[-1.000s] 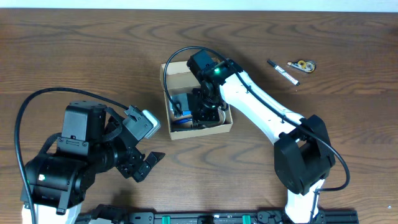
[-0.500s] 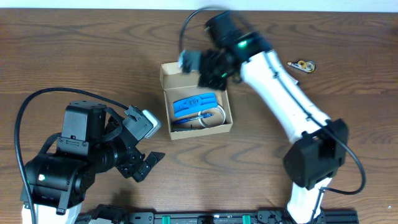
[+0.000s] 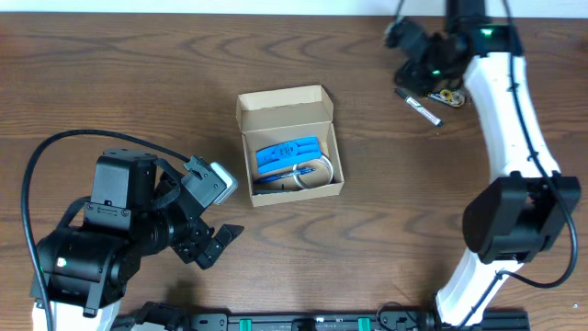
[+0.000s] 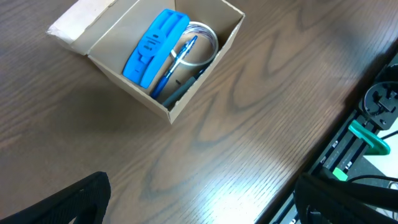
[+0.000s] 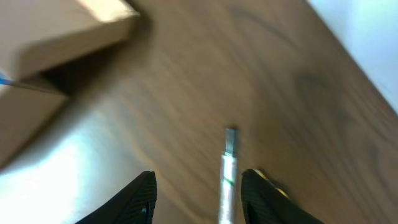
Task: Pack container
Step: 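Release the Sharpie and return the right gripper to the TOYO marker, then grasp the TOYO marker with the right gripper and lift it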
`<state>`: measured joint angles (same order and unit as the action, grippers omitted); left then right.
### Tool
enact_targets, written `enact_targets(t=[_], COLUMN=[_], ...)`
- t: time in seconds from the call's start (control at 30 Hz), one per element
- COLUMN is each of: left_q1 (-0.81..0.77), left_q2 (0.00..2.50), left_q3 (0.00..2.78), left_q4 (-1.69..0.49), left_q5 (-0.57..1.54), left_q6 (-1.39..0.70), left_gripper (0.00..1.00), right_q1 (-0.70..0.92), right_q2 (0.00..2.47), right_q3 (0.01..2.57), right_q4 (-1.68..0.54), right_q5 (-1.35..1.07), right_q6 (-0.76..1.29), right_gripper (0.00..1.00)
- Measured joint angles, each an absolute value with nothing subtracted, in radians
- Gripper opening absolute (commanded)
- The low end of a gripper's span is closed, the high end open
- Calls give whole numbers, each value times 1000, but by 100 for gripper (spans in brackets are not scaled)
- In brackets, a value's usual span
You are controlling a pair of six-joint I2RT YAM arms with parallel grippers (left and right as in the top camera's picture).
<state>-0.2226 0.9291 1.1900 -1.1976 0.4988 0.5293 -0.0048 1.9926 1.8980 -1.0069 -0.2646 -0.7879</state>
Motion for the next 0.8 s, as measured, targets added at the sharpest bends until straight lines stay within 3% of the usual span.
enact_targets(t=[0.33, 0.6, 0.8], left_q1=[-223, -223, -223], left_q2=[929, 929, 929], left_q3=[1190, 1190, 1190], left_q4=[-1198, -1198, -1198], left_q5=[499, 499, 499], left_q6=[529, 529, 529], left_gripper=[95, 95, 95], right_q1=[-80, -117, -117], right_q2=[2059, 2194, 2244], right_q3=[1795, 1784, 1783], right_q4=[-797, -776, -751], right_q5=[-192, -214, -241], right_q6=[-736, -683, -673], right_gripper=[51, 52, 60])
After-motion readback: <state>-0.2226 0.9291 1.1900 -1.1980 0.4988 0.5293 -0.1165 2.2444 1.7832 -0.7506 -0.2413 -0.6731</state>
